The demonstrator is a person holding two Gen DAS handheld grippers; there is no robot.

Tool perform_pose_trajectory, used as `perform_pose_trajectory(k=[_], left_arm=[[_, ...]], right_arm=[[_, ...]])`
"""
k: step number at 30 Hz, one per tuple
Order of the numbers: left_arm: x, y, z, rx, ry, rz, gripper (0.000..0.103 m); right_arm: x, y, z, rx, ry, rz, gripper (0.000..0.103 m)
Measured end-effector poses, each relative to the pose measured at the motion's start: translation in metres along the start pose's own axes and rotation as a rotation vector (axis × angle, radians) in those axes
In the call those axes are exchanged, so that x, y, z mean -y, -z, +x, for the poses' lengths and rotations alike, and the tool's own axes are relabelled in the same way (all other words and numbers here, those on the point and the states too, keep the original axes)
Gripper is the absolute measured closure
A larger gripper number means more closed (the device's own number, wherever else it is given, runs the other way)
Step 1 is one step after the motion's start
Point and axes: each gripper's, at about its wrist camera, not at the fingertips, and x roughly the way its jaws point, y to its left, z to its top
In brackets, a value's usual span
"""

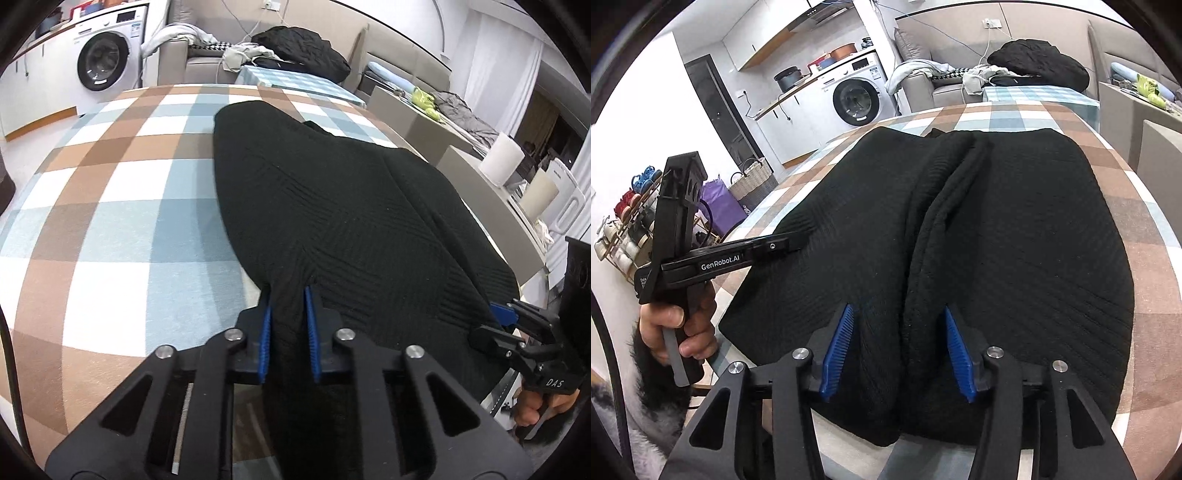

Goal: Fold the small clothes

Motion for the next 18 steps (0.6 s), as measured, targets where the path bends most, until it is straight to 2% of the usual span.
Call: perform_pose_trajectory(k=[8,13,16,18], left_arm=[[-0.031,0.012,-0.023,0.01,-0.02,-0.005,0.094],[-0.062,0.018,-0.042,0.024,-0.051,-0.046,0.094],[-0.07,0.02,-0.047,0.027,-0.052,-0.068,0.094],[-0.069,0.02,-0.049,0.029,-0.055,-0.063,0.094]], right_arm=[[-0.046,-0.003,0.032,-0.023,-0.048,-0.063,0.052],[-0.077,-0.006,0.051,-0.048,-0.109,-0.109,0.052],[-0.072,-0.013,0.049,-0.057,-0.123,-0.068,0.051],[-0.054,-0.018,0.035,-0.002,-0.088,-0.001,0.051]])
